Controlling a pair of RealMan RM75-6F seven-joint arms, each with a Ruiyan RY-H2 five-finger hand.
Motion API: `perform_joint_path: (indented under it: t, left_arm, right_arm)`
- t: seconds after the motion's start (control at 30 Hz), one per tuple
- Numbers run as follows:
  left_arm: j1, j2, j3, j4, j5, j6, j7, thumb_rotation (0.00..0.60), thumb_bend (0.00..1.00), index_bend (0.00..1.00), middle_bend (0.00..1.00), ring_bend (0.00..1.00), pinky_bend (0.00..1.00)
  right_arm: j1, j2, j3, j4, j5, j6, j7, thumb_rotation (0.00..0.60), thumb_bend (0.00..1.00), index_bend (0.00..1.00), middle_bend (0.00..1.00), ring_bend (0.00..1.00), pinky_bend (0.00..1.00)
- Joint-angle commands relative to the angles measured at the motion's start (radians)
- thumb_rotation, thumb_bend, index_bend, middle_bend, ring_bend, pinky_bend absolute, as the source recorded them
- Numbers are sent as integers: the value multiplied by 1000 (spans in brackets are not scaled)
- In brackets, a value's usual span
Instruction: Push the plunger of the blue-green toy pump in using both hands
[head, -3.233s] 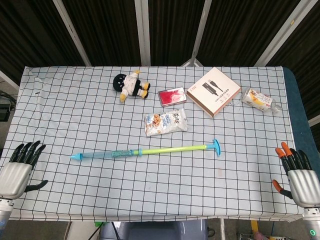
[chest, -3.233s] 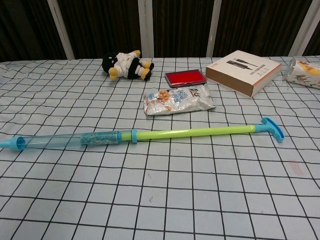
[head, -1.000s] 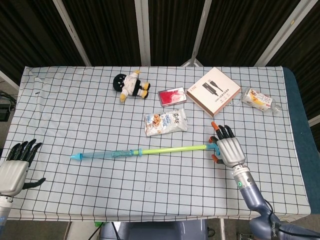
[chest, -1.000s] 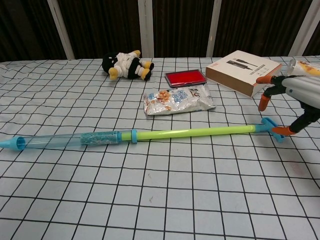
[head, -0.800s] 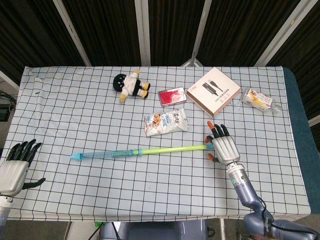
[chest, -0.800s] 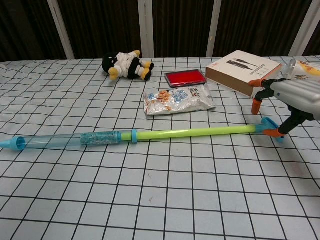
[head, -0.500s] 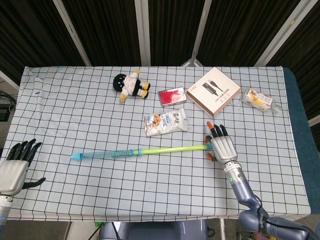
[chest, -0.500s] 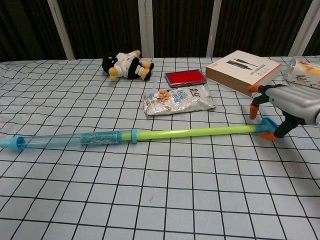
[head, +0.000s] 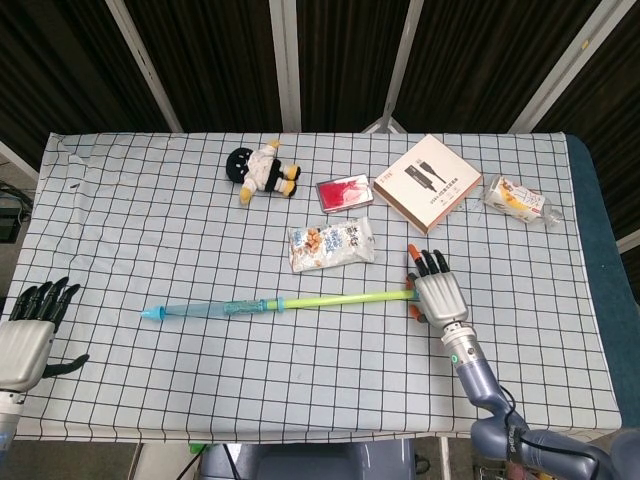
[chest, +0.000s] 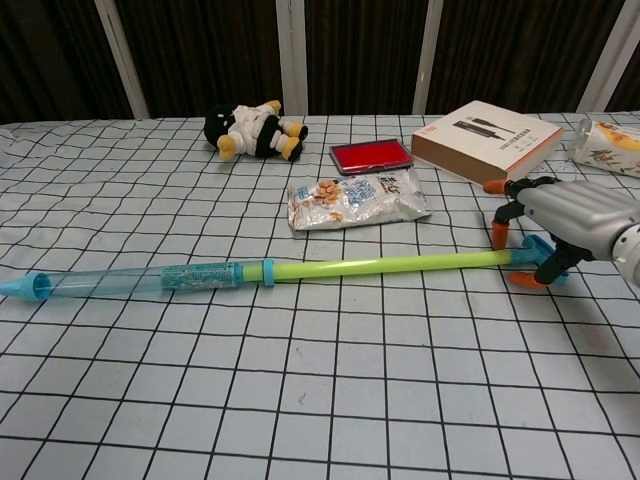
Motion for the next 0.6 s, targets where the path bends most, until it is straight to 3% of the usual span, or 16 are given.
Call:
perform_joint_path:
  t: [0.03,0.4,0.6]
  left_arm:
    - [0,0,0,-1,0,1,2,600,24,0,0,0,0]
    - [0,-2,1,-3,5,3,-1,600,25,0,0,0,0]
    - [0,-2,5,-6,12,2,-2,600,48,0,0,0,0]
  right_arm:
    - [2,-6,-4,11,-2,3,3,600,347,481,87,0,0]
    - [1,-9,-12,4,2,12,3,600,428,636,138,0,0]
    - [-10,24,-22,-46,-9,32,-3,600,428,655,138,0,0]
